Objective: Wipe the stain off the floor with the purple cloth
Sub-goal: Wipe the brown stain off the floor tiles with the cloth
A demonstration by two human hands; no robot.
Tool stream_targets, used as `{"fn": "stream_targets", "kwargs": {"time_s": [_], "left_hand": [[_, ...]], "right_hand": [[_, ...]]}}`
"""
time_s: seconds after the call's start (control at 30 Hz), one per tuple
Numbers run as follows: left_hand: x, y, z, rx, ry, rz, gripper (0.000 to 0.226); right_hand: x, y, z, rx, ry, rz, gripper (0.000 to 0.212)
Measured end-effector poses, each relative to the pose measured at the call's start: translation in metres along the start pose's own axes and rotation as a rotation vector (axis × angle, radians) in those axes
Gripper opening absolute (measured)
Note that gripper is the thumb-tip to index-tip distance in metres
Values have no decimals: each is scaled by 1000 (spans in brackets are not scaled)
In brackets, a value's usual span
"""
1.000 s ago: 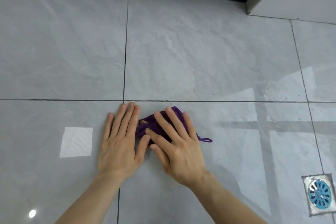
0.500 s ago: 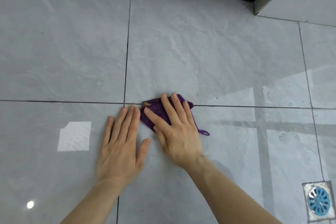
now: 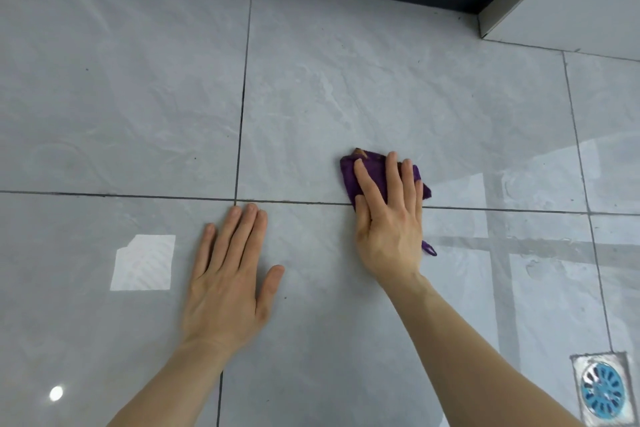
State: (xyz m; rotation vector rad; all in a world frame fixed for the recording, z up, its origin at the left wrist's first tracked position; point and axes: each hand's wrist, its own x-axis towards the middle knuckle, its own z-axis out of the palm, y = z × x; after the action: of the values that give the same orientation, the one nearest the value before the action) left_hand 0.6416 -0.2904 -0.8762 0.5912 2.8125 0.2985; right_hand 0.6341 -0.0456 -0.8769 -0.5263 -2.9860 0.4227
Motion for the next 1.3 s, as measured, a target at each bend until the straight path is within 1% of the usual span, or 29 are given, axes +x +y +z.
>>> {"fn": "stream_targets", "kwargs": {"time_s": [0.2,0.47,0.53,0.6,0.7,0.77,0.8,0.87,0.97,1.03,1.13,1.23,1.3], "left_hand": [[0,1,2,-5,13,-1,75],[0,2,3,5,36,-6,76],[-1,2,3,8,40,-6,76],[-1,2,4,10,46,-7,75],[-6,5,5,23,63,6,75],[-5,8,5,23,70,13,75],[-3,8,5,22,74,9,74],[-1,5,5,22,74,1,74],[-2,-1,4,32,73,-3,75],[-8,-17,4,39,67,-44,75],[-10,-18,5,39,66,-43,75],[-8,-15,4,31,69,-47,75],[-9,-10,6,25,67,-47,75]], "right_hand": [[-62,2,-7,38,-22,-9,49],[-169,-22,-4,84,-112,-82,59],[-175,-26,-3,89,-133,-65,66],[-173,-27,-9,106,-159,-73,67],[-173,-20,-28,229,-170,-76,63],[-169,-9,-45,296,-172,-58,68],[-165,-2,-51,290,-168,-67,72],[-155,7,-59,228,-194,-160,80],[-148,15,-58,88,-382,-386,88],[-143,9,-45,-13,-444,-514,82],[-140,12,-34,-93,-346,-563,61],[-138,0,-24,-134,-201,-516,49],[-134,-13,-24,-95,-171,-435,42]]}}
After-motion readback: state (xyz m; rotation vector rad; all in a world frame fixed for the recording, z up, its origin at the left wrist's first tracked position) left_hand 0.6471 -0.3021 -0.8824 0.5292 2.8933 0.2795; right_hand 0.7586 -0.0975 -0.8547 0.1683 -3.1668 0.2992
